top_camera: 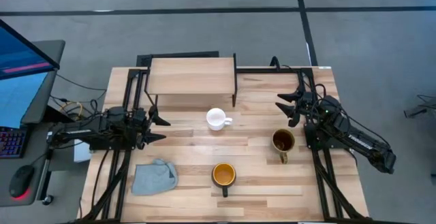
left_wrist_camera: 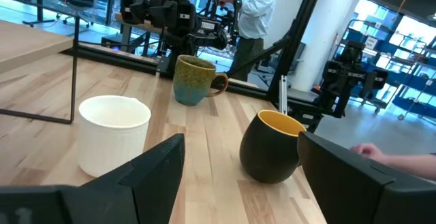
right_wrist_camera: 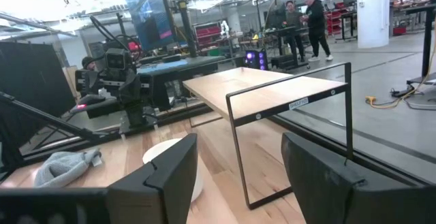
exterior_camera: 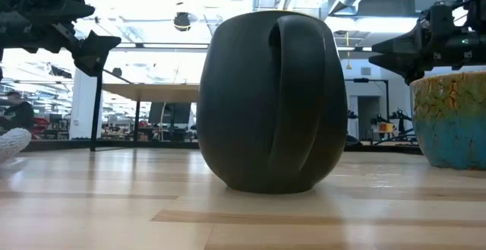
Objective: Stack small to large cups/mugs on shelf
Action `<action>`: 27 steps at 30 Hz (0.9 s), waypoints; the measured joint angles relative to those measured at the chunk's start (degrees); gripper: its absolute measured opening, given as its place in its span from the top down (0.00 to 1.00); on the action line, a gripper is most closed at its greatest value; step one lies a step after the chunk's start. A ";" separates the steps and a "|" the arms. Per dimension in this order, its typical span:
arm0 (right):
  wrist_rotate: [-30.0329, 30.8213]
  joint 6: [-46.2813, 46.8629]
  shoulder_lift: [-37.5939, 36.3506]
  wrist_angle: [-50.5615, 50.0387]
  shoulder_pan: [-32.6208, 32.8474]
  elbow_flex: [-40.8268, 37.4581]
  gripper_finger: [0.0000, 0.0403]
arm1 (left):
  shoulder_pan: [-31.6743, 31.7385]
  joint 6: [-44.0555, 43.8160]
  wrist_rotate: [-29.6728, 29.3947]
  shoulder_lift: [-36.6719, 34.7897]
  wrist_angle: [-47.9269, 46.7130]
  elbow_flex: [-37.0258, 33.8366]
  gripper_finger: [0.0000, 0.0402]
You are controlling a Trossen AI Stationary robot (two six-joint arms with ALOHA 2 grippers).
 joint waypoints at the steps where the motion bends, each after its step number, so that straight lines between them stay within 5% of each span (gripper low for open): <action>1: 0.00 0.00 0.00 0.00 -0.01 0.01 0.42 | -0.02 -0.02 0.00 0.00 0.00 0.00 0.31; 27: 2.89 -0.43 0.00 0.16 -0.04 0.02 0.42 | -0.02 0.00 -0.02 -0.01 0.00 -0.01 0.31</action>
